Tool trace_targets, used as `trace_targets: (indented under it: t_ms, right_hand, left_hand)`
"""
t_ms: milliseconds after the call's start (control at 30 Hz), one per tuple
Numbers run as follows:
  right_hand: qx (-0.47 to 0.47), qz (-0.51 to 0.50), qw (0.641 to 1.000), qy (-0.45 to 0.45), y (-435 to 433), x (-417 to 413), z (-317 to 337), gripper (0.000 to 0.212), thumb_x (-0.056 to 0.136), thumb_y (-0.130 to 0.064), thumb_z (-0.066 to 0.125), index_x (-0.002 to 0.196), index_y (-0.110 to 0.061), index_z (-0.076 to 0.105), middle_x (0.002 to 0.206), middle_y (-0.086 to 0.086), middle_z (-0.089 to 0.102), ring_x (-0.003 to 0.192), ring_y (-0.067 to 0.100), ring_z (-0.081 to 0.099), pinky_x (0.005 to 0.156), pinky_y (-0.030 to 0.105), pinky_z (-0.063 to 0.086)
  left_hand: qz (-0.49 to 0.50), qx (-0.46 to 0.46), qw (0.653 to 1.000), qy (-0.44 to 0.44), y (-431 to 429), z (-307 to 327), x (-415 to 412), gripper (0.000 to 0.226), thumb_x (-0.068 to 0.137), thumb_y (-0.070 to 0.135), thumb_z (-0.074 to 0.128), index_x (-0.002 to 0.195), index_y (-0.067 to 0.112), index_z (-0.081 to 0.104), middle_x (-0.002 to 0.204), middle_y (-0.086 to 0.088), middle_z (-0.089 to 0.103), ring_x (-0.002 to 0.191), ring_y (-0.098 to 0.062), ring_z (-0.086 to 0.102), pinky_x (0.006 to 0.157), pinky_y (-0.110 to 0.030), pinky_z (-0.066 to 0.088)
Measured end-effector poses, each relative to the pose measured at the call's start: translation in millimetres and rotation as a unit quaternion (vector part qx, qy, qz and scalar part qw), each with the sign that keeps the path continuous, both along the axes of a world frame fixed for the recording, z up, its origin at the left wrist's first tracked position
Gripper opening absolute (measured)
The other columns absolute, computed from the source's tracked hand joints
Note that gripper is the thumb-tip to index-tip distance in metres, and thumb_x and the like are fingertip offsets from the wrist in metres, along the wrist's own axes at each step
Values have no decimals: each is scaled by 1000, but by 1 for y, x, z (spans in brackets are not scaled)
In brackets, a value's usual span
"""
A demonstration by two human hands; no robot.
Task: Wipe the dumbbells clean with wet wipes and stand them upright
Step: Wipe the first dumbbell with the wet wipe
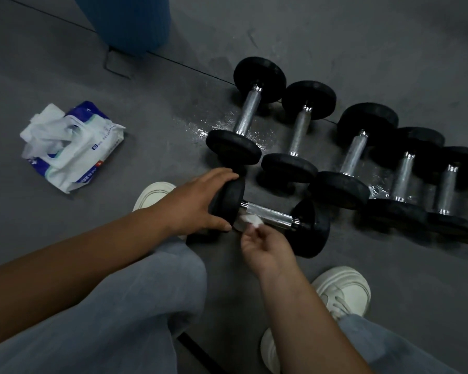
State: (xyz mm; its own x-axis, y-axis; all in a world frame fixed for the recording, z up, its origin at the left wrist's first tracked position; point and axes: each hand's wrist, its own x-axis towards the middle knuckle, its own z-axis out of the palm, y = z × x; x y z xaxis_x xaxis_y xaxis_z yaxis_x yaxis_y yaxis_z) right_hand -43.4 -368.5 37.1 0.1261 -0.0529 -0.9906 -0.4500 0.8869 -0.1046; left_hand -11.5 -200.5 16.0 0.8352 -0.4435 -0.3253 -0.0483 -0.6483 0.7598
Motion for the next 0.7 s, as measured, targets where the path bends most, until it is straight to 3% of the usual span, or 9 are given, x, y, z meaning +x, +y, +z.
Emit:
trace_targets:
  t_ms: [100,200,233,300,333,433,500,600,700]
  right_hand:
    - [-13,-3,1000,-18,-2,2,8,19,96,3,45,79,3,53,64,14,60,55,15,56,45,12,46]
    - [-135,180,971,-82,0,6,23,9,92,0,55,85,-6,58,68,9,61,52,15,58,43,18,47]
    - [-288,287,907,-112,-10,8,24,11,90,-1,58,85,-11,59,73,7,61,58,18,59,48,21,46]
    - [-565,494,650,-122,-36,12,27,12,89,-6,55,91,-15,62,93,6,61,84,25,61,69,23,43]
    - [-602,565,556,-94,-41,12,28,17,90,-8,51,101,-15,62,107,7,59,97,27,59,76,25,43]
    - [-513,740,418,-117,-27,-2,18,36,90,-8,46,126,-11,46,137,12,41,119,31,49,92,35,44]
    - [-502,736,404,-209,-23,-6,13,39,86,-5,49,125,-9,51,135,11,45,121,28,49,95,29,39]
    - [-512,666,530,-116,-34,5,17,26,91,-18,51,118,-15,52,118,9,58,108,31,58,82,27,41]
    - [-449,752,436,-210,-17,-10,21,54,84,-4,49,135,-15,40,129,12,54,116,34,56,94,30,43]
  left_hand:
    - [-1,-6,1000,0,0,-1,-1,107,64,41,90,152,27,30,160,6,24,144,-12,29,117,-30,29]
    - [-1,-5,1000,-5,0,-2,-1,106,64,41,90,152,26,31,160,5,25,143,-11,30,116,-25,27]
    - [-1,-6,1000,-6,0,-2,-1,107,64,41,90,152,27,31,160,6,24,143,-12,30,115,-25,27]
    - [-2,-3,1000,-5,0,-3,-2,107,64,42,90,152,28,30,160,8,23,143,-11,30,116,-27,29]
    - [-3,-2,1000,-2,0,-3,-1,107,64,42,90,152,29,30,160,8,22,143,-11,30,116,-29,29]
    - [-3,-2,1000,-2,1,-3,0,108,63,42,90,152,29,29,160,9,22,143,-12,31,116,-35,32]
    - [-4,-3,1000,-3,1,-4,-3,108,63,43,90,152,30,30,160,9,22,143,-11,31,116,-36,33]
    - [-3,-7,1000,-8,2,-7,-5,107,63,43,89,151,30,29,160,10,21,143,-12,31,116,-33,32]
    - [-3,-7,1000,-12,1,-6,-3,107,63,42,90,151,28,31,160,8,23,143,-14,32,115,-31,32]
